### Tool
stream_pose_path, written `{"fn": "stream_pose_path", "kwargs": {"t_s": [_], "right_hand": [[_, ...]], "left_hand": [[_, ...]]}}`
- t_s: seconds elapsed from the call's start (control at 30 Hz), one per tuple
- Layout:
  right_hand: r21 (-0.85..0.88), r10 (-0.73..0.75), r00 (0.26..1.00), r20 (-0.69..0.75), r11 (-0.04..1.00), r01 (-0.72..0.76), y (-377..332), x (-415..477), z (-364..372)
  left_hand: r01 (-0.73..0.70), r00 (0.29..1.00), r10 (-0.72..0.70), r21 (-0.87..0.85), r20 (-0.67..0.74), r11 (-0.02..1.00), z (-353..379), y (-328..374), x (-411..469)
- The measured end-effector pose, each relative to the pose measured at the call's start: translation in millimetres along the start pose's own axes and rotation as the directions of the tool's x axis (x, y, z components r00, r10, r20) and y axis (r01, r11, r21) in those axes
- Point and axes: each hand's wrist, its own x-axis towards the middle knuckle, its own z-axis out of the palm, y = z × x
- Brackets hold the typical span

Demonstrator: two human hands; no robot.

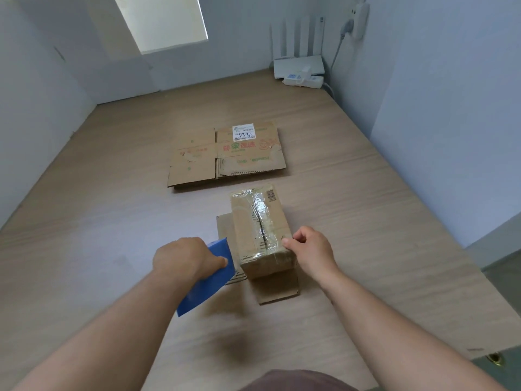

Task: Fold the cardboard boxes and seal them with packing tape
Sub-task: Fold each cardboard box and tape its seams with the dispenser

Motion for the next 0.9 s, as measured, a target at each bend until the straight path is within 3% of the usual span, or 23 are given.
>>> {"fn": "stream_pose_path", "kwargs": {"t_s": [0.07, 0.1, 0.3, 0.57, 0.7, 0.8, 0.9], "right_hand": [[0.01, 0.0, 1.0, -0.001, 1.0, 0.0, 0.4, 0.9, -0.5], [0.013, 0.002, 1.0, 0.005, 1.0, -0.002, 0.8, 1.9, -1.5], [-0.036, -0.014, 1.0, 0.001, 0.999, 0.014, 0.8, 5.0, 0.0], [-0.138, -0.066, 0.998, -0.021, 0.988, 0.063, -5.0, 4.0, 7.3], [-0.185, -0.09, 0.995, -0.051, 0.98, 0.079, -4.0, 0.7, 10.5], [-0.219, -0.094, 0.994, -0.054, 0.972, 0.08, -4.7, 2.0, 10.6], [-0.231, -0.094, 0.995, -0.047, 0.97, 0.08, -5.3, 4.0, 9.5]], "left_hand": [[-0.02, 0.999, 0.025, 0.134, -0.038, 0.991, 7.6, -8.0, -5.8], [-0.008, 0.998, 0.014, 0.114, -0.06, 0.994, 10.5, -14.5, -5.5], [0.044, 0.951, -0.102, -0.2, -0.293, 0.979, 28.5, -50.0, -4.8], [0.037, 0.951, -0.116, -0.268, -0.286, 0.963, 110.8, -66.1, -14.2], [0.039, 0.936, -0.15, -0.331, -0.317, 0.943, 114.0, -65.6, -16.2], [-0.157, 0.875, -0.117, -0.503, -0.47, 0.85, 95.6, -43.6, -26.5], [-0.424, 0.881, 0.099, -0.679, -0.463, 0.599, 76.9, 7.5, -41.6]]}}
